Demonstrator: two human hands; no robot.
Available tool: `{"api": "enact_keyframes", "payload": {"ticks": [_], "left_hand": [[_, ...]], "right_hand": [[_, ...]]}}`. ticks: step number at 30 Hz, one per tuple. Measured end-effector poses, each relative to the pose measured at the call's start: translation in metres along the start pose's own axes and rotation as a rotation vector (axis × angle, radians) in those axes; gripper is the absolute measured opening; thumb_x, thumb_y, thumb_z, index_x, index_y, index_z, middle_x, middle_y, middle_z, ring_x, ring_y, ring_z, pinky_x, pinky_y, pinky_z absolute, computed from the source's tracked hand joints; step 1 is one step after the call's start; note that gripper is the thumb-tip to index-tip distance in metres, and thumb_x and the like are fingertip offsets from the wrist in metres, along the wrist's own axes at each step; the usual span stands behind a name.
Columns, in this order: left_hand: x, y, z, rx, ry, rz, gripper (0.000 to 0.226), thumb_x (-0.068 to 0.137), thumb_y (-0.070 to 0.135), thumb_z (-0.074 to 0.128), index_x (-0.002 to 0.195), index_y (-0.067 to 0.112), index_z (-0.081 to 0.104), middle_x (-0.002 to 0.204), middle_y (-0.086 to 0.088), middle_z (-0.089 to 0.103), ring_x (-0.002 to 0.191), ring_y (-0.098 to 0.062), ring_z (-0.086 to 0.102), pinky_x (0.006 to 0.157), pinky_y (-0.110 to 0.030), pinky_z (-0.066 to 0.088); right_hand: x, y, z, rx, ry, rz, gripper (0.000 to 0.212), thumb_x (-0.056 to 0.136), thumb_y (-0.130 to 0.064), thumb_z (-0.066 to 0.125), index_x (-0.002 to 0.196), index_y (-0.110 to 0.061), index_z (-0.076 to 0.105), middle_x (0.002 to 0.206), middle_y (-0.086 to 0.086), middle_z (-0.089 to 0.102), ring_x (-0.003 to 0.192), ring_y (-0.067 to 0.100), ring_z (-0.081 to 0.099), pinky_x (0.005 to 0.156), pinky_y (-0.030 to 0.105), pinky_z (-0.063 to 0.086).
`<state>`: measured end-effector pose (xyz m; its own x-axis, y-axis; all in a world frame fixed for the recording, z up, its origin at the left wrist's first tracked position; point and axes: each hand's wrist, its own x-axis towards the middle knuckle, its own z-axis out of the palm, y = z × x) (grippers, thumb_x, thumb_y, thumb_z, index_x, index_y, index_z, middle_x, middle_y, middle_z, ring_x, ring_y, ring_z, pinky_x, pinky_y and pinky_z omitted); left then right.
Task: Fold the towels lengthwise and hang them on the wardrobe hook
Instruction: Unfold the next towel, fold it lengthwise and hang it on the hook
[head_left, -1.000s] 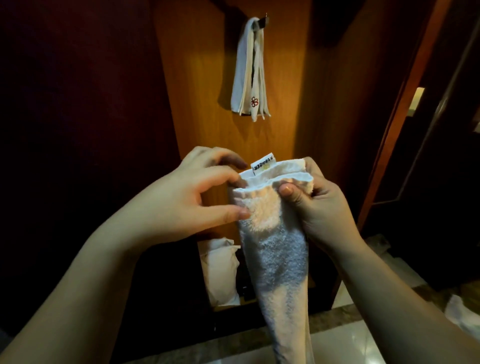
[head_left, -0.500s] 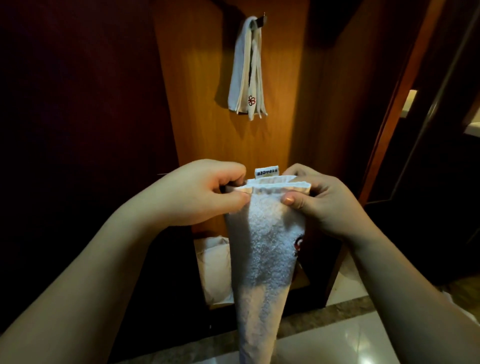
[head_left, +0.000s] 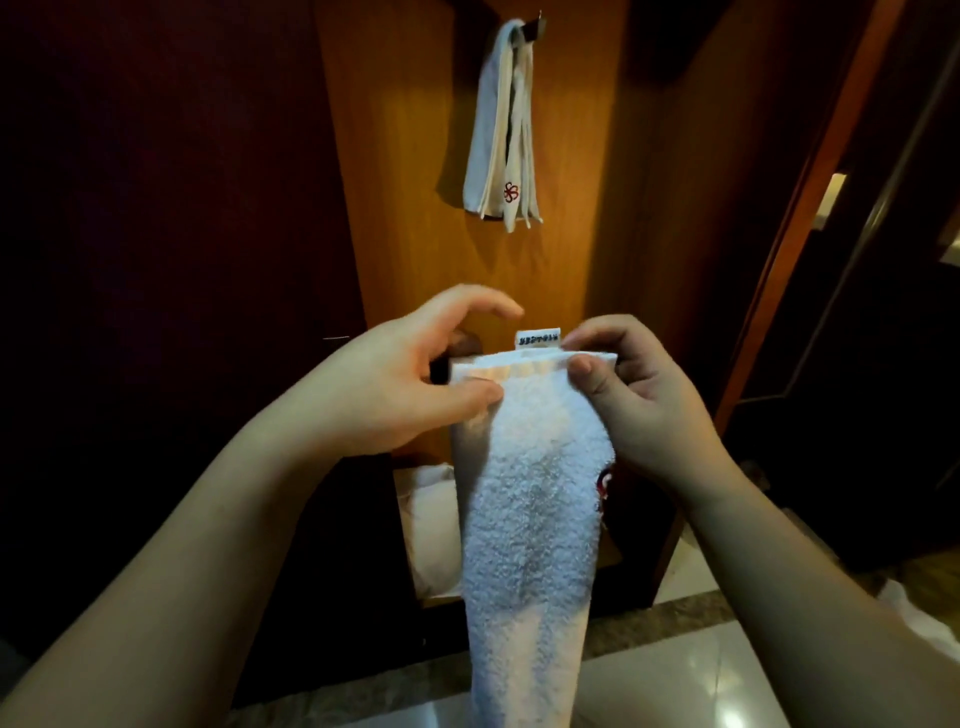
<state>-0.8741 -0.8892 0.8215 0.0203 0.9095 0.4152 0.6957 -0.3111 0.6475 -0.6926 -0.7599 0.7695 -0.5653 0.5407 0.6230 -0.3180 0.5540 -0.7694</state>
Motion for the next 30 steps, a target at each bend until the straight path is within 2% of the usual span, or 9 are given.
{"api": "enact_keyframes", "payload": {"ticks": [3, 5, 7, 11, 14, 16, 19, 24, 30], "left_hand": [[-0.005, -0.007, 0.022, -0.576, 0.161, -0.006, 0.05, 0.074, 0.004, 0.067, 0.119, 0.024, 0.058, 0.073, 0.004, 0.057, 0.065, -0.008, 0.057, 0.059, -0.018, 0.049], [-0.008, -0.016, 0.045, -0.956, 0.185, -0.127, 0.059, 0.057, 0.016, 0.085, 0.113, 0.017, 0.065, 0.087, 0.0, 0.071, 0.074, -0.014, 0.068, 0.067, -0.026, 0.058], [-0.014, -0.023, 0.063, -1.114, 0.069, -0.314, 0.071, 0.04, 0.038, 0.097, 0.103, 0.013, 0.076, 0.101, -0.008, 0.075, 0.087, -0.022, 0.073, 0.08, -0.036, 0.06], [-0.01, -0.031, 0.065, -0.969, 0.112, -0.393, 0.03, 0.073, 0.011, 0.073, 0.102, 0.005, 0.073, 0.107, -0.015, 0.074, 0.094, -0.024, 0.072, 0.081, -0.031, 0.059], [0.001, -0.027, 0.052, -0.949, 0.163, -0.373, 0.018, 0.078, 0.006, 0.071, 0.095, 0.003, 0.073, 0.097, -0.013, 0.076, 0.084, -0.021, 0.073, 0.079, -0.029, 0.059], [0.01, -0.023, 0.044, -0.946, 0.202, -0.373, 0.022, 0.077, 0.015, 0.064, 0.095, 0.005, 0.07, 0.088, -0.009, 0.076, 0.076, -0.017, 0.073, 0.075, -0.029, 0.059], [0.022, -0.021, 0.029, -1.002, 0.197, -0.387, 0.027, 0.079, 0.018, 0.058, 0.102, 0.007, 0.067, 0.09, -0.008, 0.076, 0.08, -0.019, 0.073, 0.078, -0.033, 0.059], [0.033, -0.029, 0.008, -1.036, 0.144, -0.444, 0.029, 0.086, 0.024, 0.054, 0.1, 0.011, 0.075, 0.099, -0.01, 0.074, 0.092, -0.026, 0.072, 0.082, -0.04, 0.059], [0.039, -0.037, -0.007, -1.023, 0.167, -0.479, 0.03, 0.086, 0.023, 0.053, 0.093, 0.013, 0.081, 0.103, -0.011, 0.074, 0.097, -0.027, 0.072, 0.082, -0.043, 0.06]], "right_hand": [[0.0, -0.007, 0.006, 0.098, -0.002, -0.055, 0.014, 0.091, -0.031, 0.058, 0.104, -0.036, 0.059, 0.088, -0.007, 0.068, 0.068, 0.001, 0.063, 0.056, 0.016, 0.047], [0.005, -0.014, 0.01, 0.073, 0.035, -0.087, 0.014, 0.092, -0.033, 0.057, 0.106, -0.033, 0.055, 0.088, -0.007, 0.07, 0.069, 0.002, 0.065, 0.056, 0.017, 0.048], [0.012, -0.018, 0.012, 0.003, 0.078, -0.093, 0.017, 0.092, -0.037, 0.058, 0.108, -0.034, 0.052, 0.091, -0.01, 0.07, 0.075, 0.003, 0.068, 0.06, 0.018, 0.051], [0.025, -0.017, 0.012, 0.069, 0.087, 0.029, 0.028, 0.086, -0.039, 0.056, 0.11, -0.027, 0.05, 0.081, -0.014, 0.071, 0.074, 0.001, 0.069, 0.06, 0.017, 0.051], [0.024, 0.005, 0.008, 0.462, 0.099, 0.313, 0.048, 0.086, -0.054, 0.04, 0.107, -0.019, 0.064, 0.097, -0.001, 0.075, 0.095, 0.01, 0.071, 0.084, 0.027, 0.055], [0.013, 0.035, 0.006, 0.662, 0.099, 0.508, 0.062, 0.09, -0.061, 0.033, 0.105, -0.018, 0.076, 0.113, 0.009, 0.073, 0.11, 0.02, 0.068, 0.103, 0.041, 0.048], [-0.013, 0.073, 0.011, 0.792, 0.07, 0.709, 0.048, 0.094, -0.049, 0.045, 0.115, -0.018, 0.076, 0.129, 0.013, 0.066, 0.121, 0.026, 0.063, 0.104, 0.042, 0.05], [-0.03, 0.094, 0.021, 0.742, -0.058, 0.704, 0.042, 0.089, -0.03, 0.067, 0.122, -0.006, 0.068, 0.13, 0.017, 0.064, 0.123, 0.027, 0.061, 0.101, 0.038, 0.05], [-0.026, 0.081, 0.031, 0.39, -0.112, 0.651, 0.053, 0.085, -0.046, 0.072, 0.109, 0.0, 0.064, 0.117, 0.021, 0.069, 0.111, 0.026, 0.064, 0.103, 0.044, 0.046]]}}
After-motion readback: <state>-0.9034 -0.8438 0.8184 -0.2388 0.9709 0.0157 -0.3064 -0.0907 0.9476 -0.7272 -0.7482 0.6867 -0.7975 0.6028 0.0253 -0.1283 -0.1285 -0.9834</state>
